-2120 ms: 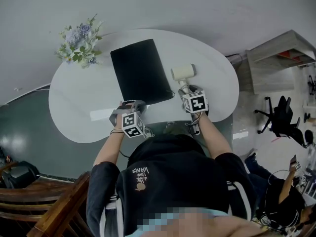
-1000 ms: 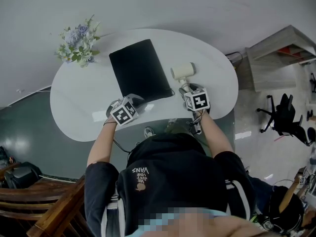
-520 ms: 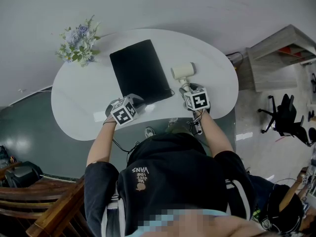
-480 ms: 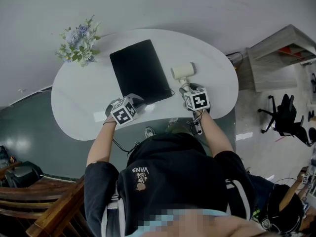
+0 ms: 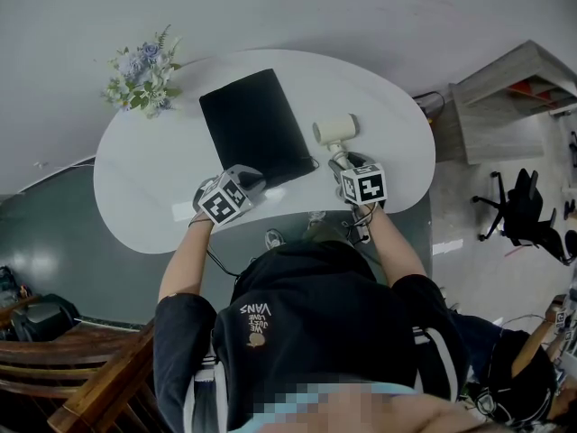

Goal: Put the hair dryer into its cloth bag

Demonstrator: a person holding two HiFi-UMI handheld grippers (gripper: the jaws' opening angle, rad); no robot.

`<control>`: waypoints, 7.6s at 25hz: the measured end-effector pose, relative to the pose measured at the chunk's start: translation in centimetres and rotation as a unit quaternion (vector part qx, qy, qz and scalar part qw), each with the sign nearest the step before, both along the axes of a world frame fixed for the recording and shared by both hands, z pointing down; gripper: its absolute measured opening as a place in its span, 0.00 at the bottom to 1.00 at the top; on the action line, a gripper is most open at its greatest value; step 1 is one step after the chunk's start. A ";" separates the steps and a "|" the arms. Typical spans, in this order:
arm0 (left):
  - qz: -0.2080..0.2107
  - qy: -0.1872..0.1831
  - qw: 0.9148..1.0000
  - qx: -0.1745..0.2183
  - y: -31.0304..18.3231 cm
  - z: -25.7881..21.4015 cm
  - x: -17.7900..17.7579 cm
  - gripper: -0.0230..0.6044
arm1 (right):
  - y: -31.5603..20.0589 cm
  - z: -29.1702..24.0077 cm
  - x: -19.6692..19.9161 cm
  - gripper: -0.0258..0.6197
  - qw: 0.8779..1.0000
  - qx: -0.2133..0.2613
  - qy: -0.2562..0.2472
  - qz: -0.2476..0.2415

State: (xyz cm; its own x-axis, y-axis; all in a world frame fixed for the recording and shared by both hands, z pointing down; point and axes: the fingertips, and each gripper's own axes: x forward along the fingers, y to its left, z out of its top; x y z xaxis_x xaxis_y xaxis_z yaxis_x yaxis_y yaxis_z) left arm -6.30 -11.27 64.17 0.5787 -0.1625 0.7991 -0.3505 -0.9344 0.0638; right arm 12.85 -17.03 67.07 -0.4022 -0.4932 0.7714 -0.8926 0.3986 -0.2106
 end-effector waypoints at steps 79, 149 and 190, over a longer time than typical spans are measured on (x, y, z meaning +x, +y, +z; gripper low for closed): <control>0.009 0.085 0.992 0.092 2.5 -7.8 2.5 0.09 | 5.6 -3.3 -15.7 0.38 0.992 0.016 -0.059 -0.106; -0.020 0.139 0.987 0.081 7.7 -3.3 2.3 0.12 | 9.2 -4.8 -9.0 0.38 0.991 0.092 -0.088 0.045; -0.248 0.254 0.913 0.200 13.0 -10.3 -7.0 0.07 | 15.4 -13.6 -9.9 0.11 0.963 0.253 -0.082 0.032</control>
State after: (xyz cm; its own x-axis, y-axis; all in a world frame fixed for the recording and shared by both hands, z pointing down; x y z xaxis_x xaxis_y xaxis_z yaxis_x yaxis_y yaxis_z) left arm -13.35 1.72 53.91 0.6348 -0.7251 0.2669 -0.7566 -0.6534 0.0248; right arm 2.98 -1.63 53.52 -0.4553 -0.8168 0.3544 -0.8896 0.4333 -0.1442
